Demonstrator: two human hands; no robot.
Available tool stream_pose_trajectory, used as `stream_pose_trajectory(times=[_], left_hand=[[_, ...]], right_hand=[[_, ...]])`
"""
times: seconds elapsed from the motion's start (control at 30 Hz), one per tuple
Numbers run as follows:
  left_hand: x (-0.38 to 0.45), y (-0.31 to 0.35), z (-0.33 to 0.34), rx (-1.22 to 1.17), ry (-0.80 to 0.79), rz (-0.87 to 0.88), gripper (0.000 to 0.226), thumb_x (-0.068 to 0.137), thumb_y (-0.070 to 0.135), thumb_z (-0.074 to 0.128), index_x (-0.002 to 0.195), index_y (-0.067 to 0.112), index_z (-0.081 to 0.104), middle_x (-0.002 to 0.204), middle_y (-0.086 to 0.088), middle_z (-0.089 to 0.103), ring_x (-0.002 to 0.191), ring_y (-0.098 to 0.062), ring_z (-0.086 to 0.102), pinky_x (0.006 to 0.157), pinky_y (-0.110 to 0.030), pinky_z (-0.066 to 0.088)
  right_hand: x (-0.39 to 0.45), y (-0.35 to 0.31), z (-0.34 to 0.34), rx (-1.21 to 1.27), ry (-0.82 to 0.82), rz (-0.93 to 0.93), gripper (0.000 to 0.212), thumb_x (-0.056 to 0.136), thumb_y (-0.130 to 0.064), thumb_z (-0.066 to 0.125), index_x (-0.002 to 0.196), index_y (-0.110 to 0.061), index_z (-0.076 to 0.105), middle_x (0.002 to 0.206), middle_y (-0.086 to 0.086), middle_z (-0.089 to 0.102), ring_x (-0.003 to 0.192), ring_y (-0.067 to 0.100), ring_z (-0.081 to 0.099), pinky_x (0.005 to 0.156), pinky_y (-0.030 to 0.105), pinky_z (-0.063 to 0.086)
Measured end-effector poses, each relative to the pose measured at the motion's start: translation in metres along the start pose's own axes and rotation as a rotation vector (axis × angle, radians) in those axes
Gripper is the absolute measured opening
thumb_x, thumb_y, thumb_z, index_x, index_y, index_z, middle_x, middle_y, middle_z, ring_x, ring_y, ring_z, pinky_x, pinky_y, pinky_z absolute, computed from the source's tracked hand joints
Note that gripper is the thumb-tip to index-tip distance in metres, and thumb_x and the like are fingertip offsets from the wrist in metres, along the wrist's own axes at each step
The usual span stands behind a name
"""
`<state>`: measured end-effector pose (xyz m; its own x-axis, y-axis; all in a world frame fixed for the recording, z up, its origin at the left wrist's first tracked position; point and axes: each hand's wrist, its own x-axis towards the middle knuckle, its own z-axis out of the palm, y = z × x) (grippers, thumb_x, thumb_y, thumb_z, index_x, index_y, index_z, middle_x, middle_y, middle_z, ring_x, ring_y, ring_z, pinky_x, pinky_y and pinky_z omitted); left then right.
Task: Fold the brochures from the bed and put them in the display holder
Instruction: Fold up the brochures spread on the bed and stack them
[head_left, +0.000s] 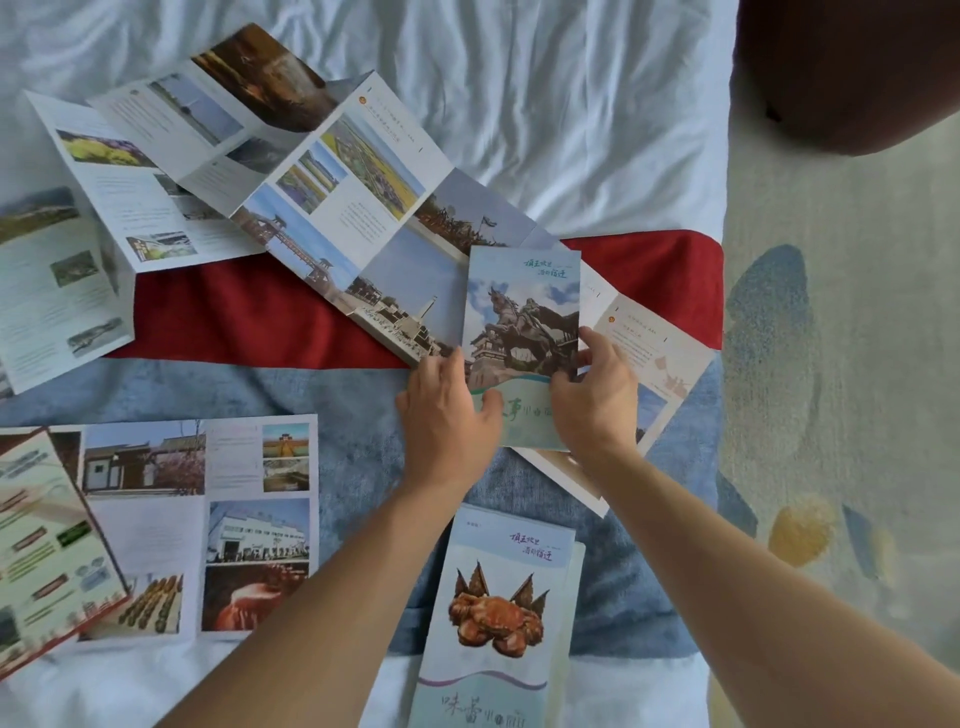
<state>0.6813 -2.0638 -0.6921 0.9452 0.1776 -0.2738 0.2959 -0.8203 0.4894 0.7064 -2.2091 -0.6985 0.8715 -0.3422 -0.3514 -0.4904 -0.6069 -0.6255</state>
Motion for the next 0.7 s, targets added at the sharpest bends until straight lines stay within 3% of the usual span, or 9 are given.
stream_pose_trajectory(times=[0.1,0.2,0.33,0.5,0.7], left_hand=[[-0.017,-0.004,-0.002,-0.033,0.017,-0.009,0.051,0.092,0.034,0.060,0.137,0.012,0.051,0.124,-0.006,0.052,0.118,-0.025,0.048,0.094,-0.041,0.031],[-0.037,-0.008,-0.005,-0.072,0.028,-0.008,0.045,0.092,0.031,0.062,0.133,0.012,0.054,0.121,-0.007,0.055,0.116,-0.026,0.050,0.096,-0.042,0.033],[-0.066,-0.019,-0.008,-0.069,0.024,0.012,0.040,0.091,0.030,0.062,0.128,0.013,0.055,0.114,-0.004,0.056,0.111,-0.025,0.050,0.093,-0.040,0.032],[-0.103,-0.042,-0.006,-0.076,0.000,0.032,0.042,0.092,0.029,0.062,0.130,0.012,0.055,0.117,-0.006,0.056,0.112,-0.025,0.051,0.096,-0.041,0.033],[-0.151,-0.080,-0.004,-0.002,-0.010,0.149,0.051,0.089,0.023,0.066,0.134,0.005,0.052,0.111,-0.013,0.056,0.102,-0.033,0.054,0.088,-0.044,0.038]], right_hand=[[-0.016,0.005,-0.003,-0.025,-0.006,-0.061,0.060,0.085,-0.002,0.054,0.143,-0.017,0.047,0.122,0.005,0.056,0.109,0.023,0.054,0.091,0.036,0.046],[-0.041,0.014,-0.005,-0.077,-0.025,-0.121,0.065,0.086,-0.001,0.054,0.147,-0.019,0.041,0.126,0.007,0.053,0.111,0.024,0.053,0.087,0.033,0.043],[-0.077,0.027,-0.007,-0.128,-0.017,-0.179,0.062,0.087,0.000,0.054,0.146,-0.016,0.042,0.132,0.011,0.052,0.115,0.028,0.053,0.092,0.040,0.047],[-0.119,0.044,-0.004,-0.182,0.001,-0.223,0.058,0.089,-0.004,0.054,0.144,-0.016,0.043,0.142,0.008,0.047,0.113,0.029,0.056,0.085,0.040,0.049],[-0.183,0.070,0.015,-0.262,0.064,-0.251,0.054,0.089,-0.010,0.056,0.142,-0.021,0.048,0.128,0.005,0.054,0.098,0.030,0.062,0.069,0.040,0.052]])
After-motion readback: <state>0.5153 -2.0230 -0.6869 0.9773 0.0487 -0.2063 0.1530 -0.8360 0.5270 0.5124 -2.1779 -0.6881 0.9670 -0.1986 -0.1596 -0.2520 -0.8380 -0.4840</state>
